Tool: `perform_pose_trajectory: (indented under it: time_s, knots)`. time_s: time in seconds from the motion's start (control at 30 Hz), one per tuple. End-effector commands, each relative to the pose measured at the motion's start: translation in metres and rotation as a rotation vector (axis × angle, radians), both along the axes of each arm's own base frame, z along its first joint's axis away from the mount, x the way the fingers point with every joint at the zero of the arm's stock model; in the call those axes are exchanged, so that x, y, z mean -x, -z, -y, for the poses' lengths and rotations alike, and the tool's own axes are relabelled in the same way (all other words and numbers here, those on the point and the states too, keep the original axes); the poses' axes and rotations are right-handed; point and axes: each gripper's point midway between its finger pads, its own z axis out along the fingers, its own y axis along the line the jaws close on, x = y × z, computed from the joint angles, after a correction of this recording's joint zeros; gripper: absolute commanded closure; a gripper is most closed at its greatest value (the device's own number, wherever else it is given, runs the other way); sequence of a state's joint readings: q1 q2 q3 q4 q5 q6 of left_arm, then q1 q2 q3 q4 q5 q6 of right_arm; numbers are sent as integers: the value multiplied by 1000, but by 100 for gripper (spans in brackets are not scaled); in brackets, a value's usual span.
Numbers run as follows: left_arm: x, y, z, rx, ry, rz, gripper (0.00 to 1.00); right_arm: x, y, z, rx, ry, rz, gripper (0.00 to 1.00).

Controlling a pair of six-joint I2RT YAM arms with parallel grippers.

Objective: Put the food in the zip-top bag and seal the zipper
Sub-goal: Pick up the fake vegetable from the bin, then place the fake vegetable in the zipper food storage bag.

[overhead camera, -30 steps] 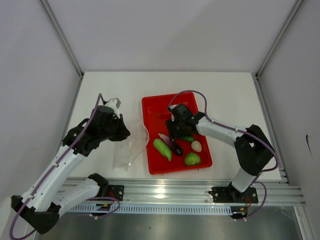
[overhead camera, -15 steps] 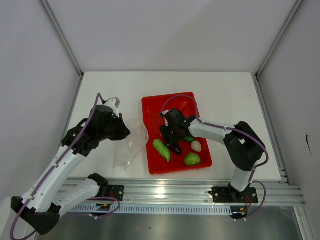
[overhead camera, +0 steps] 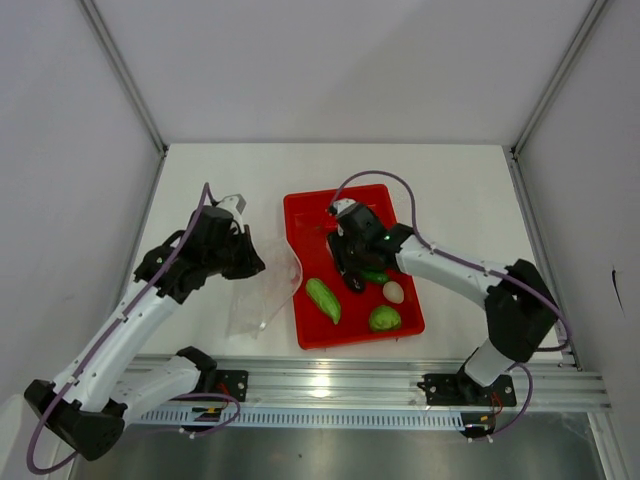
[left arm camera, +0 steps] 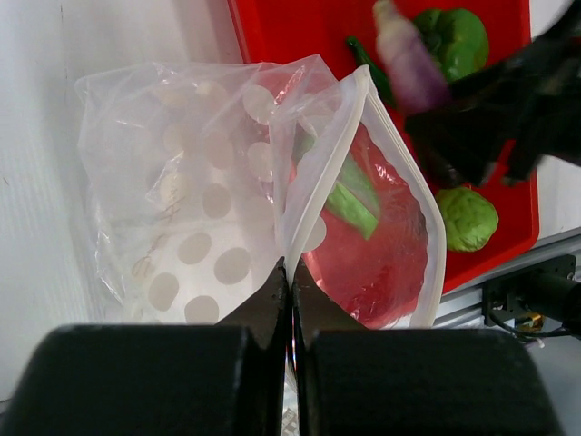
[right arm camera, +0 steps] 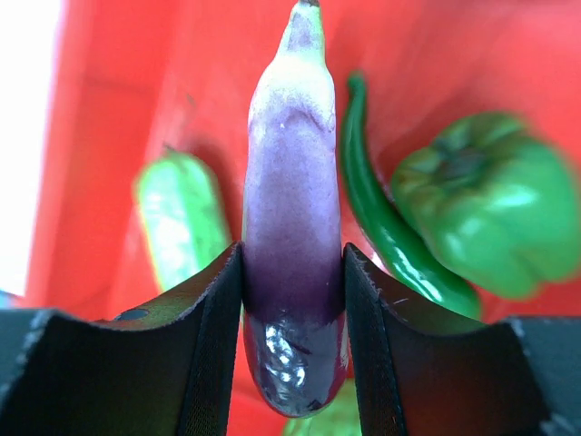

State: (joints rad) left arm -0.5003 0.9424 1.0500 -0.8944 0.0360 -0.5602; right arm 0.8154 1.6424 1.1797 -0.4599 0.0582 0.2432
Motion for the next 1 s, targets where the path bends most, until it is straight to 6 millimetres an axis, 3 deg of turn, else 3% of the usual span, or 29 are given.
perform_pose_trajectory:
  time_s: [0.0, 0.03, 0.2, 0.27, 0.37, 0.47, 0.8, 0.97]
  knots:
    - [-11, -19, 8, 61, -20, 35, 100, -12, -81, 3, -104, 80, 142, 78]
    - [-13, -18, 7, 59, -33, 30, 100, -9, -100, 6, -148, 107, 158, 78]
    - [-19, -17, 4, 56, -72, 44, 99, 18, -153, 3, -381, 156, 124, 78]
    - [-21, -17, 8, 75, -67, 51, 100, 35, -179, -8, -553, 165, 98, 78]
    - [-21, -16, 13, 96, -54, 44, 99, 61, -202, -30, -773, 112, 0, 78]
    - [-21, -14, 18, 102, -30, 35, 99, 79, -220, -43, -863, 66, -114, 78]
    - [-26, -5, 4, 30, -70, 104, 100, 117, -232, -62, -923, 10, -443, 78]
    - [-23, -3, 2, 26, -80, 130, 99, 117, -235, -78, -950, 20, -538, 78]
